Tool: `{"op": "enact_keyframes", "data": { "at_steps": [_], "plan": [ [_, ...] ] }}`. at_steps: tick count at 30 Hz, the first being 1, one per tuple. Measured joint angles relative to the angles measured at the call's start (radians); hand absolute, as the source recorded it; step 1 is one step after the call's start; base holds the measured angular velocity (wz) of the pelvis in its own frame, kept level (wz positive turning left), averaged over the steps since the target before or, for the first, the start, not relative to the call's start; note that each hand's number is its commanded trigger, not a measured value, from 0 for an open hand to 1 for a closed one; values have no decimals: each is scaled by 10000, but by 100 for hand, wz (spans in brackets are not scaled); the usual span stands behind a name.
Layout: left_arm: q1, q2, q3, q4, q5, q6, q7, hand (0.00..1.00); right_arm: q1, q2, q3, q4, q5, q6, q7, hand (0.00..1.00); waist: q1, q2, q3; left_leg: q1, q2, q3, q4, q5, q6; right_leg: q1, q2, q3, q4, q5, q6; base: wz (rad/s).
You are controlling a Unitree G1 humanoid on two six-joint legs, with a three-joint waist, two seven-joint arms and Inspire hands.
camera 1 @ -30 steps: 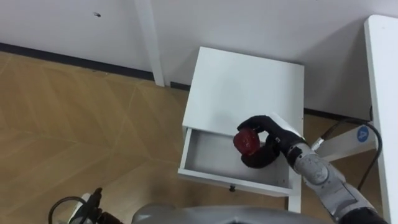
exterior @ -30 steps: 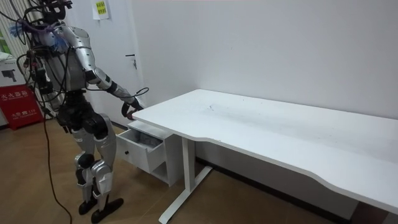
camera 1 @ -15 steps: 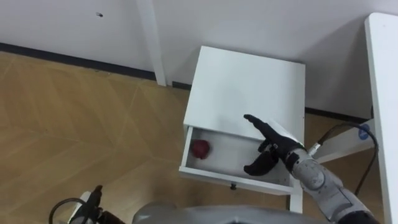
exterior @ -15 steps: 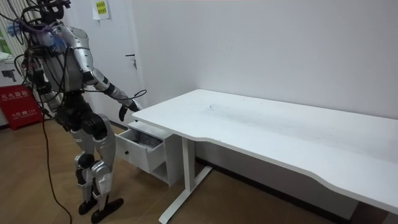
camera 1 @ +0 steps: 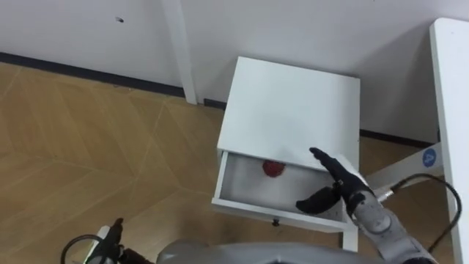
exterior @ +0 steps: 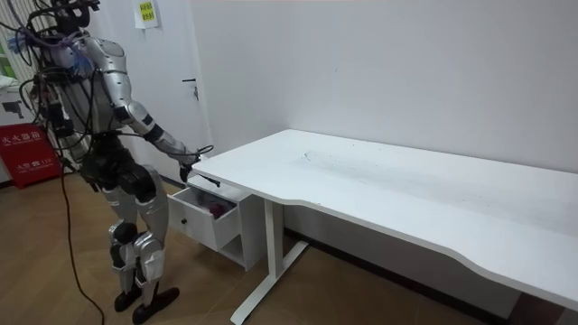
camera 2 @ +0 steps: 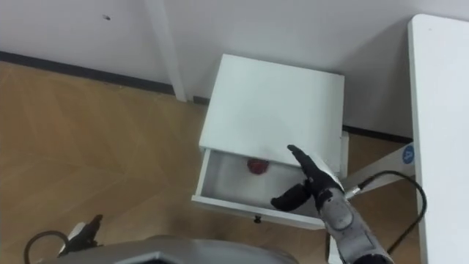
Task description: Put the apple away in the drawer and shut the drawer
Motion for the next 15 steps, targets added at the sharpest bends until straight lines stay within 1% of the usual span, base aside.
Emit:
{"op": "enact_keyframes", "data": {
  "at_steps": [1, 2, 3, 4, 5, 6, 7, 8, 9, 10, 11, 12, 13, 14, 15],
  "plan": [
    [20, -17, 173, 26, 3, 8, -26, 0, 65, -5, -552, 416, 285, 17, -231, 0, -109, 93, 10, -23, -73, 141, 101, -85, 109, -525, -154, 18, 1164, -227, 296, 5],
    [8, -27, 252, 34, 0, 6, -39, 0, 115, -17, -849, 626, 375, 28, -380, 0, -118, 158, 23, -32, -77, 224, 149, -113, 147, -922, -262, 46, 2047, -258, 352, -4],
    [-34, -16, 453, 96, 4, -10, -52, 0, 190, -96, -1313, 1199, 427, 1, -727, 0, -226, 200, 40, -58, -212, 414, 269, -167, 244, -1900, -615, 106, 4023, -101, 570, 11],
    [-107, 44, 540, 417, 36, -1, -43, 0, 232, -208, -1645, 1892, 455, 30, -1018, 0, -438, 218, 31, -95, -398, 561, 543, -274, 394, -2842, -990, 189, 5916, 491, 821, 21],
    [-227, 16, 569, 574, 92, 39, -35, 0, 335, -269, -1801, 2161, 481, 64, -1128, 0, -553, 249, 17, -170, -420, 570, 765, -335, 487, -3337, -1070, 311, 6583, 953, 858, 11],
    [-355, -1, 538, 696, 114, -10, -40, 0, 434, -406, -2068, 2554, 612, 115, -1326, 0, -589, 553, 0, -376, -273, 621, 1188, -438, 663, -4397, -1069, 700, 7825, 2540, 950, -14],
    [-433, 84, 542, 922, 87, -61, -41, 0, 523, -418, -2165, 2778, 892, 117, -1419, 0, -662, 867, 8, -573, -164, 673, 1500, -526, 814, -5571, -1035, 1081, 9145, 4226, 1033, -23],
    [-468, 155, 566, 1001, 27, -65, -33, 0, 640, -374, -2157, 2789, 1003, 109, -1425, 0, -755, 726, 42, -696, -171, 724, 1645, -593, 913, -6203, -1033, 1259, 10336, 3983, 1017, -10],
    [-487, 230, 730, 1149, -24, 59, -20, 0, 875, -279, -2146, 2845, 1212, 103, -1370, 0, -943, 771, 79, -841, -122, 736, 1941, -653, 1007, -7426, -1019, 1456, 12993, 3076, 839, 0],
    [-504, 261, 770, 1166, -22, 205, -24, 0, 1001, -203, -2146, 3014, 1315, 102, -1311, 0, -1080, 949, 153, -890, 65, 659, 2025, -685, 1056, -8210, -947, 1408, 14754, 2309, 677, 5],
    [-502, 261, 761, 1168, -26, 276, -26, 0, 1002, -180, -2136, 3134, 1318, 105, -1309, 0, -1122, 1022, 174, -891, 160, 613, 2027, -724, 1127, -8415, -891, 1382, 15223, 2118, 659, 4],
    [-521, 264, 767, 1164, -35, 422, -23, 0, 999, -117, -2127, 3244, 1360, 113, -1306, 0, -1150, 1124, 210, -894, 317, 520, 2026, -731, 1129, -8650, -893, 1333, 15649, 1833, 645, 0],
    [-529, 281, 751, 1161, -33, 533, 3, 0, 924, -89, -2009, 3327, 1451, 115, -1307, 0, -1155, 1128, 221, -922, 343, 493, 2032, -752, 1073, -8622, -942, 1465, 15581, 1689, 711, 0],
    [-492, 278, 749, 1170, -37, 575, 23, 0, 847, -91, -1968, 3349, 1468, 131, -1310, 0, -1161, 1085, 221, -956, 318, 475, 2063, -753, 1071, -8472, -1027, 1543, 15408, 1655, 757, 0],
    [-363, 230, 747, 1173, -36, 599, 66, 0, 690, -109, -1968, 3372, 1462, 175, -1353, 0, -1165, 1029, 220, -1040, 278, 476, 2131, -742, 1071, -7923, -1216, 1607, 14549, 1595, 853, 5]
  ]
}}
